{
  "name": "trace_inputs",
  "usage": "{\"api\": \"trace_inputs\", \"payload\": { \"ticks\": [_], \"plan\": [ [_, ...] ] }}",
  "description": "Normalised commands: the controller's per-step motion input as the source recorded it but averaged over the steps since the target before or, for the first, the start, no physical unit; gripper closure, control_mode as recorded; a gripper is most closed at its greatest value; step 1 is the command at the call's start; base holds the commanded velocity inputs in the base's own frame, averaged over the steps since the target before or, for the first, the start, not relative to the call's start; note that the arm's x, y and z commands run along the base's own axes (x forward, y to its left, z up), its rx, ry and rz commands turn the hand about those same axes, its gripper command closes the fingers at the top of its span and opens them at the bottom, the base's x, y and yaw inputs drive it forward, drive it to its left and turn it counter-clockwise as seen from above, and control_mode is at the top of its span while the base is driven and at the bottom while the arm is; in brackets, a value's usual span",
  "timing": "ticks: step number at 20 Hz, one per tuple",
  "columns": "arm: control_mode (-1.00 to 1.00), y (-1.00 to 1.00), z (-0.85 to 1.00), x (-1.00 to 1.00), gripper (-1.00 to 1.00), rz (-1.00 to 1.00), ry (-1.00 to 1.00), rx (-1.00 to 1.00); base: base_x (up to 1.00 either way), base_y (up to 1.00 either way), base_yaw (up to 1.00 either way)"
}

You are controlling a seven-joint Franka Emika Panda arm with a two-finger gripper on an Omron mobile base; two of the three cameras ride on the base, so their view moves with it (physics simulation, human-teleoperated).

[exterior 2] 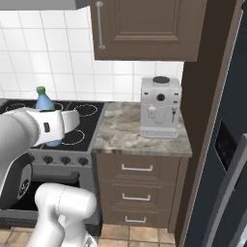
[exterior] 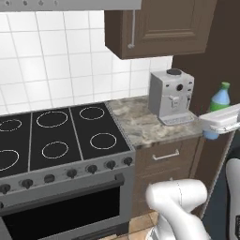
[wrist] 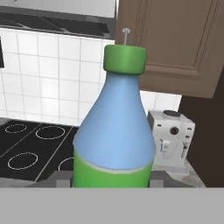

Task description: Take the bottled waters from the counter and place them in the freezer to freeze. Close the freezer door after placing the bottles.

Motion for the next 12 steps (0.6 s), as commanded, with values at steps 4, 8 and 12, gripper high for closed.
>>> {"api": "trace_inputs", "payload": {
  "ticks": [4, 8, 12],
  "plan": [
    [1.0, 0.0, 0.0, 0.0, 1.0, 0.0, 0.0, 0.0, -0.76, -0.01, -0.28],
    [1.0, 0.0, 0.0, 0.0, 1.0, 0.0, 0.0, 0.0, -0.63, -0.03, -0.47],
    [1.0, 0.0, 0.0, 0.0, 1.0, 0.0, 0.0, 0.0, -0.53, 0.0, -0.66]
  ]
}}
